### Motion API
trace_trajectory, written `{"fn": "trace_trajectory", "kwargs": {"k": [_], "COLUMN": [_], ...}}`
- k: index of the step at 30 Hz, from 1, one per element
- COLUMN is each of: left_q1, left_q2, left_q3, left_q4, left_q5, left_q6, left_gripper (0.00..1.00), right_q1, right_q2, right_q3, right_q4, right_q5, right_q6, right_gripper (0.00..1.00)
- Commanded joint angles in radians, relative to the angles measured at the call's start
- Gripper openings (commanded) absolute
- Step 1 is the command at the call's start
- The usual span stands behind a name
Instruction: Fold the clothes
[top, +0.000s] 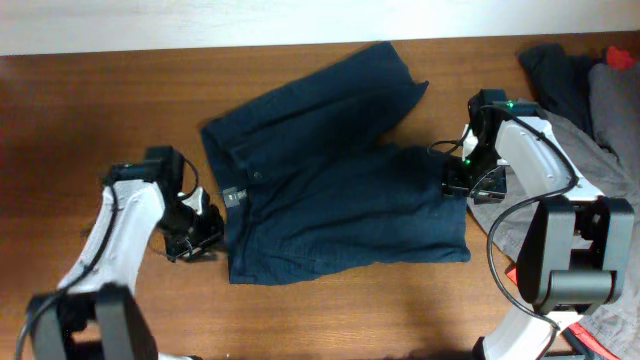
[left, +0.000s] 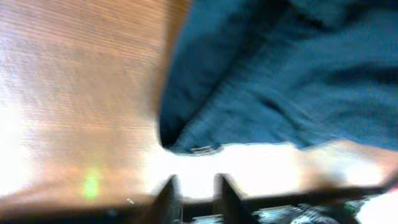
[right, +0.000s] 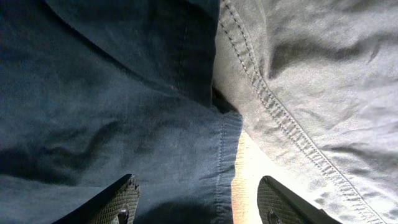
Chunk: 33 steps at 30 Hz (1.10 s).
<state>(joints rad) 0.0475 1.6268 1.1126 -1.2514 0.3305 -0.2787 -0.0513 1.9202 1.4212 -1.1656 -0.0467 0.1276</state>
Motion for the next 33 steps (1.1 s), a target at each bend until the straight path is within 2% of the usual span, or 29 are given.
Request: {"fn": "trace_trajectory", "kwargs": {"k": [1,2,3,6,13,17,20,23,24,25,26,29,33], "left_q1": [-0.013,-0.019,-0.036,-0.061,-0.06,-0.06,-0.06,-0.06,-0.06,-0.06,-0.06,-0.056,0.039], "left_q2": [-0.058,-0.058,-0.058,-0.058,-0.058,-0.058,-0.058,-0.058,-0.058,-0.058,-0.058,-0.064,-0.133], "left_q3": [0.006,-0.002,-0.032,-0.138,-0.322,-0.415,-0.457,-0.471,-0.471,-0.471,-0.47,-0.47,-0.438], "left_q4": [-0.056,-0.05,-0.024,0.057,0.204,0.429,0.543,0.614,0.625,0.639,0.639,0.628,0.601], "left_q5": [0.088,0.084,0.064,0.07,0.069,0.066,0.05,-0.019,-0.021,-0.013,-0.013,-0.014,-0.048], "left_q6": [-0.147,-0.172,-0.23,-0.353,-0.445,-0.467,-0.477,-0.48,-0.48,-0.48,-0.48,-0.48,-0.437], "left_gripper": [0.51,0.55,0.64,0.71,0.71,0.68,0.65,0.55,0.46,0.3,0.21,0.04,0.04], "right_q1": [0.004,0.004,0.004,0.004,0.004,0.004,0.004,0.004,0.004,0.004,0.004,0.004,0.003], "right_q2": [-0.001,-0.001,-0.001,-0.001,-0.001,-0.001,-0.001,-0.001,-0.001,-0.001,-0.001,-0.001,-0.001], "right_q3": [0.004,0.004,0.004,0.004,0.004,0.004,0.004,0.004,0.004,0.004,0.004,0.004,0.008], "right_q4": [0.002,0.002,0.001,-0.005,-0.006,-0.007,-0.008,-0.007,-0.007,-0.007,-0.007,-0.006,-0.006], "right_q5": [-0.005,-0.005,-0.005,-0.005,-0.005,-0.005,-0.005,-0.005,-0.005,-0.005,-0.005,-0.005,-0.011], "right_q6": [0.004,0.005,0.005,0.005,0.005,0.005,0.005,0.005,0.005,0.005,0.005,0.005,0.005], "right_gripper": [0.66,0.66,0.66,0.66,0.67,0.67,0.67,0.67,0.67,0.67,0.67,0.67,0.67]}}
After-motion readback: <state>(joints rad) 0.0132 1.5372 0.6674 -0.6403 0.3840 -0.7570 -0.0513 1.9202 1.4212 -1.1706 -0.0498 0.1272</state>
